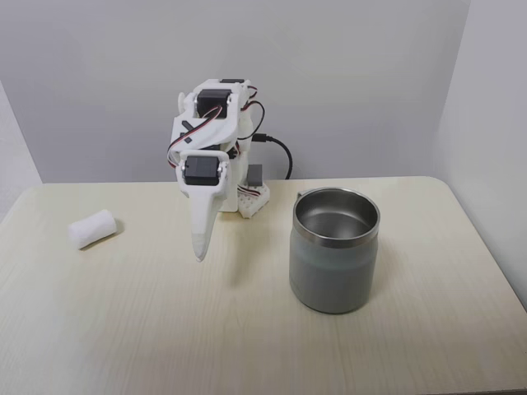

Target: Grasp a dressing and put it in the cup.

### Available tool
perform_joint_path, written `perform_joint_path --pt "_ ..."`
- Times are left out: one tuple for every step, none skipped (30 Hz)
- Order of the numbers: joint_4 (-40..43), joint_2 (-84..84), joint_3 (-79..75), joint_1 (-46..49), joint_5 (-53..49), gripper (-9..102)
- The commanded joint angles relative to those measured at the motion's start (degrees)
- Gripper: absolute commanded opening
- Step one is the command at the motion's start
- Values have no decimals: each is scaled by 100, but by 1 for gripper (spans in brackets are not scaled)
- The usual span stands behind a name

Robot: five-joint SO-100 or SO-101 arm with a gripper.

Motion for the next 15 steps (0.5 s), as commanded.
perform_joint_path --pt "-114 -35 0 -44 35 0" --pt "-114 -35 0 -44 35 0" --pt "-114 -35 0 -44 35 0" --pt "-114 -35 0 -44 35 0" --pt "-114 -35 0 -44 26 0" --pt "-114 -35 0 -44 26 0" --pt "-114 -35 0 -44 26 0" --pt "-114 -35 0 -44 18 0" --pt "-114 -35 0 -44 18 0" --pt "-114 -35 9 -44 0 0" --pt "-114 -35 44 -18 -9 0" --pt "-105 -35 97 18 -18 0" --pt "-79 -35 185 62 -44 0" --pt "-35 -35 290 105 -70 0" --pt "44 -35 422 149 -88 0"
